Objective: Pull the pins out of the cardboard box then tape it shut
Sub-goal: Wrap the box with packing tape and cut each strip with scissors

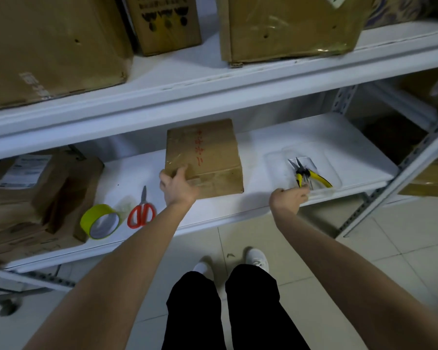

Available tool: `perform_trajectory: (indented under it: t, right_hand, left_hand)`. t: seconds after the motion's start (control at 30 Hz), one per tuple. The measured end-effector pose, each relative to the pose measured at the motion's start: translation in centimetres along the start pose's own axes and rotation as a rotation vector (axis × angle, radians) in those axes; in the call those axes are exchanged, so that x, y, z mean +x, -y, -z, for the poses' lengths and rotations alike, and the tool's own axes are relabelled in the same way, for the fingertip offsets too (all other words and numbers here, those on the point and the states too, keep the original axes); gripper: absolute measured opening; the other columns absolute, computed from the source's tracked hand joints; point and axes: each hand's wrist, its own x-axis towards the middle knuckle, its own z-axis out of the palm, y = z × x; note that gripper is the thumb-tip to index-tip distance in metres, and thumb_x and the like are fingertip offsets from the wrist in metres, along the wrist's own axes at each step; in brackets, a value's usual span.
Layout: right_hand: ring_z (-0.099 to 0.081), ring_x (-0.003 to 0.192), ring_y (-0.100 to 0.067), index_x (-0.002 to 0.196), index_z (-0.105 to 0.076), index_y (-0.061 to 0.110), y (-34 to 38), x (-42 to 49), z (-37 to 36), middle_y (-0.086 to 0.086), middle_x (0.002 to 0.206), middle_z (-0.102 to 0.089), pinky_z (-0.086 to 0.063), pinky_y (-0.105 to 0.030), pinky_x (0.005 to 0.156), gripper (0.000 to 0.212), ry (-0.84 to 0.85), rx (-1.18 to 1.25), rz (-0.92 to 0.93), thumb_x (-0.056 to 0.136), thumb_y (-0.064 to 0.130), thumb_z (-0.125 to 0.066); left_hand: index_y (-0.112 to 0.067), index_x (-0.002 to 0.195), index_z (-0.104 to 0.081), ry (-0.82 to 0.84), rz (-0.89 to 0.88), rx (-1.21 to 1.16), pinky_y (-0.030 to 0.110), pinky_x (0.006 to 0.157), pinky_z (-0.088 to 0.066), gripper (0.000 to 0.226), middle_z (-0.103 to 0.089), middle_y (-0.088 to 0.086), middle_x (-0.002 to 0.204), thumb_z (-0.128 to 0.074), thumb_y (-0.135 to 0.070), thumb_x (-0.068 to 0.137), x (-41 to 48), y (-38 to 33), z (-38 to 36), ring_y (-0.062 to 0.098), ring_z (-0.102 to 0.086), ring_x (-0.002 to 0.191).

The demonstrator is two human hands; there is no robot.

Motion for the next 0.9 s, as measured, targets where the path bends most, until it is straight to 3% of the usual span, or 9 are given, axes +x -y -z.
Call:
perform_trajectory:
  t: [0.13,0.23,0.3,0.43,0.53,0.67,0.73,0.83,0.9]
  right_hand:
    - [-0.04,0.124,-0.039,0.138,-0.022,-0.006,0.2,1.8,0.2,-0.024,0.141,-0.025,-0.036,-0.038,0.101,0.055,0.111,-0.142,0.044,0.089,0.003,-0.046]
    - [-0.046,0.12,-0.038,0.15,-0.005,0.008,1.7,2.0,-0.5,-0.022,0.15,-0.015,-0.039,-0.037,0.098,0.075,0.22,-0.132,0.119,0.09,0.004,-0.05]
    - [-0.051,0.115,-0.039,0.152,0.0,0.015,2.9,0.6,-1.9,-0.021,0.151,-0.017,-0.042,-0.04,0.094,0.074,0.332,-0.104,0.158,0.095,0.012,-0.047]
    - [-0.046,0.125,-0.032,0.141,-0.036,0.01,4.2,-2.0,-4.7,-0.014,0.14,-0.046,-0.034,-0.038,0.104,0.054,0.654,0.062,0.007,0.102,0.046,-0.028]
    - [-0.052,0.111,-0.026,0.127,-0.046,0.011,4.1,-2.0,-4.0,-0.006,0.121,-0.054,-0.039,-0.035,0.093,0.064,0.76,0.031,0.021,0.09,0.063,-0.044]
    - [-0.059,0.106,-0.026,0.118,-0.05,0.014,3.7,-1.1,-2.1,-0.006,0.119,-0.061,-0.049,-0.042,0.096,0.06,0.747,0.031,0.023,0.077,0.053,-0.07]
    - [-0.059,0.107,-0.028,0.119,-0.052,0.015,4.1,-0.6,-0.7,-0.007,0.119,-0.062,-0.049,-0.046,0.097,0.057,0.753,0.101,-0.058,0.079,0.053,-0.068]
    - [-0.057,0.108,-0.028,0.116,-0.053,0.02,4.2,-0.1,1.3,-0.007,0.113,-0.06,-0.047,-0.047,0.097,0.042,0.804,0.162,-0.201,0.089,0.052,-0.055]
    - [-0.056,0.106,-0.03,0.116,-0.051,0.018,3.6,-0.6,2.2,-0.01,0.112,-0.058,-0.046,-0.044,0.095,0.037,0.86,0.185,-0.259,0.094,0.048,-0.048]
  left_hand:
    - [-0.026,0.134,-0.048,-0.027,-0.006,0.074,0.04,0.107,-0.034,0.052,-0.021,0.013,0.146,-0.058,-0.009,0.085,-0.6,0.1,-0.1,0.039,-0.032,0.128]
    - [-0.026,0.132,-0.049,-0.055,-0.014,0.058,0.035,0.106,-0.036,0.056,-0.02,0.01,0.145,-0.053,0.0,0.083,-1.7,0.3,-0.2,0.036,-0.034,0.127]
    - [-0.024,0.131,-0.051,-0.064,-0.025,0.034,0.032,0.106,-0.035,0.057,-0.023,0.011,0.143,-0.051,0.004,0.081,-2.2,0.8,-0.2,0.035,-0.036,0.125]
    - [-0.018,0.12,-0.062,-0.154,-0.016,0.003,0.029,0.103,-0.04,0.048,-0.037,0.015,0.133,-0.052,0.005,0.079,-2.8,1.5,0.3,0.033,-0.048,0.116]
    - [-0.015,0.106,-0.063,-0.262,0.122,-0.127,0.034,0.09,-0.047,0.034,-0.057,0.017,0.113,-0.051,-0.002,0.077,-2.3,1.4,1.4,0.033,-0.053,0.11]
    - [-0.01,0.115,-0.053,-0.334,0.236,-0.282,0.032,0.073,-0.046,0.028,-0.061,0.012,0.097,-0.052,-0.021,0.089,-2.7,0.3,2.4,0.031,-0.058,0.091]
    - [-0.013,0.116,-0.055,-0.329,0.147,-0.396,0.03,0.07,-0.044,0.026,-0.062,0.011,0.098,-0.052,-0.021,0.092,-3.7,-0.6,2.6,0.026,-0.057,0.086]
    - [-0.018,0.098,-0.062,-0.304,-0.06,-0.608,0.027,0.075,-0.049,0.012,-0.068,0.007,0.093,-0.053,-0.014,0.091,-4.2,-2.5,3.3,0.023,-0.063,0.087]
    - [-0.016,0.093,-0.065,-0.31,-0.076,-0.686,0.017,0.074,-0.046,0.008,-0.068,0.002,0.092,-0.057,-0.013,0.091,-4.6,-3.4,4.3,0.018,-0.063,0.091]
